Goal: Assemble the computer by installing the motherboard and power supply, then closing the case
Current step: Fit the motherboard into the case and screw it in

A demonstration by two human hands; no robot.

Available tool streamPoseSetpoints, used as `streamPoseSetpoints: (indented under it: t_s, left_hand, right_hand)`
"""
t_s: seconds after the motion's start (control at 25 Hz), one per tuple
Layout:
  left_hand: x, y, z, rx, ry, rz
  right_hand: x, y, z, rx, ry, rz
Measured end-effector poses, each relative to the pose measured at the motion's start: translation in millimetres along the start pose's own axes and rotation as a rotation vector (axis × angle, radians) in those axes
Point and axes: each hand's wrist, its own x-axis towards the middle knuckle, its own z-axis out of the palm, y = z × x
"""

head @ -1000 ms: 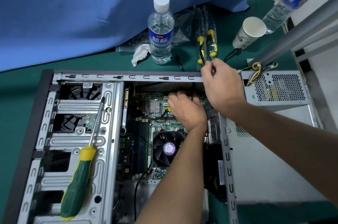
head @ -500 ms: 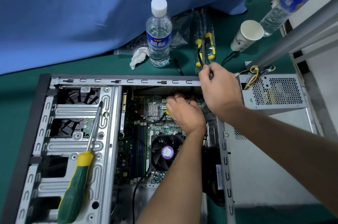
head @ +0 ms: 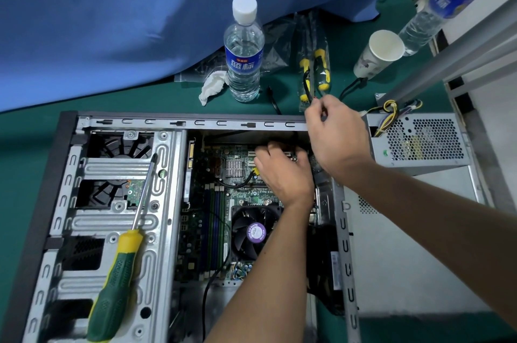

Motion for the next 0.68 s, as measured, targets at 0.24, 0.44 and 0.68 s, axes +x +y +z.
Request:
streamPoseSetpoints:
  t_s: [0.24,0.44,0.68]
  left_hand:
    - [1.0,-0.2,-0.3,-0.016,-0.005,-0.035]
    - [1.3,0.6,0.1,-0.009,0.001,-0.043]
    - [1.3,2.5,0.8,-0.007,0.006,-0.051]
  right_hand:
    - [0.6,-0.2,0.1,0.003,0.001,0.020]
    - [0.9,0.1,0.0,0.007,-0.003,0.006]
    - [0.8,1.1,0.3,0.016,-0.003,0.002]
